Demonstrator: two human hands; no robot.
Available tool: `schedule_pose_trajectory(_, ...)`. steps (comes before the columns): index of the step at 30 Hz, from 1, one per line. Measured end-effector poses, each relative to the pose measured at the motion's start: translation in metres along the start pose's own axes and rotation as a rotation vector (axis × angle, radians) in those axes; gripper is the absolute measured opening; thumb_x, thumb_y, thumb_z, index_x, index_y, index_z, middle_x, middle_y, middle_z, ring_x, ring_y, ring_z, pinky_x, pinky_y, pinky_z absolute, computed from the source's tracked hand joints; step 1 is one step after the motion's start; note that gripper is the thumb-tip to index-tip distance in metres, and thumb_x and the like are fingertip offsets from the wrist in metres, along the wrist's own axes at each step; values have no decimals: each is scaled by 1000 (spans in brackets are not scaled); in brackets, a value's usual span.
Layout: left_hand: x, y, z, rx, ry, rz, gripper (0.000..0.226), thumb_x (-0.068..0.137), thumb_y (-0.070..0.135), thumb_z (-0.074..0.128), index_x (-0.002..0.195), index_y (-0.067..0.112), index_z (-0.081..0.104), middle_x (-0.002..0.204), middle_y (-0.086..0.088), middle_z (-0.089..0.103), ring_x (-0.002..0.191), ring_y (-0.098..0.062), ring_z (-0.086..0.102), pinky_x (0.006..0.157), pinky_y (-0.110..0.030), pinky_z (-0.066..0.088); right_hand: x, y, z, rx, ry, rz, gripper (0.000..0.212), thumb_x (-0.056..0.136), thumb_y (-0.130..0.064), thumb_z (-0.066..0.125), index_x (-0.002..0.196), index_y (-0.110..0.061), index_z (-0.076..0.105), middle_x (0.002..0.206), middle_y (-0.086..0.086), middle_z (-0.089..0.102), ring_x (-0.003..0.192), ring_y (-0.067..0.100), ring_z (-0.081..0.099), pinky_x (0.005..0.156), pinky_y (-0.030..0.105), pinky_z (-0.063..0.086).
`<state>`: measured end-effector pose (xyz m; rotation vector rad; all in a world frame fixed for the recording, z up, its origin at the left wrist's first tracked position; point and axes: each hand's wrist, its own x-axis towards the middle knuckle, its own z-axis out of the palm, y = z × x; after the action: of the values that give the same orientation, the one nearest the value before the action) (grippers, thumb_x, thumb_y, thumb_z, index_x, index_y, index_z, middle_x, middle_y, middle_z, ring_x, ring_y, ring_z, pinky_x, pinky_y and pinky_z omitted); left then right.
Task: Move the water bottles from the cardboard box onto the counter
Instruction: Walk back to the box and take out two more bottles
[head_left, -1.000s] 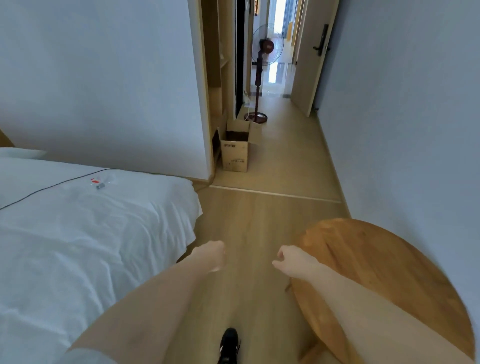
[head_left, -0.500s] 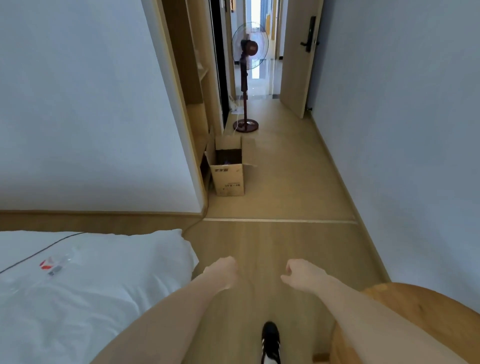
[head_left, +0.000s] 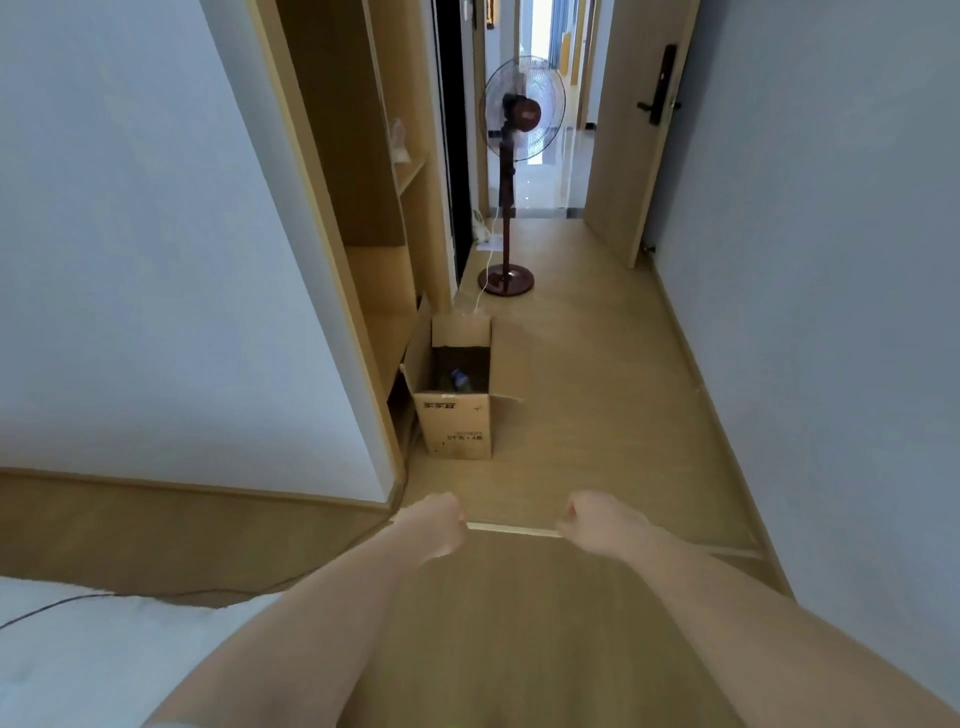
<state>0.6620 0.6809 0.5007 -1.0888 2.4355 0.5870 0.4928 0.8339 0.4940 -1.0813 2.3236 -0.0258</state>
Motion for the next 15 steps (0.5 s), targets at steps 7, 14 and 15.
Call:
schedule_pose_trajectory(7,149,20,-62,-57,-23,2,22,98,24,46,112,12,58,93,0,59,90,-16,61,86,-31,52,154,26,-49,-41,-86,26,29,93,-45,47,101,-20,60,98,0,61,97,21,62,75,30,47)
schedule_pose_trajectory(14,299,44,-176,-131,-52,100,25,103,13,34,105,12,59,91,-1,58,83,-9,56,71,-11,45,313,23,-159,-40,-117,-36,26,96,-34,45,95,-18,66,79,-9,52,102,21,62,83,32,48)
schedule_pose_trajectory(15,321,51,-195,-131,-53,111,25,103,11,34,103,12,58,90,-2,57,82,-10,56,68,-10,44,336,22,-175,-26,-101,-28,26,97,-33,44,92,-18,65,81,-6,57,104,24,63,85,32,49)
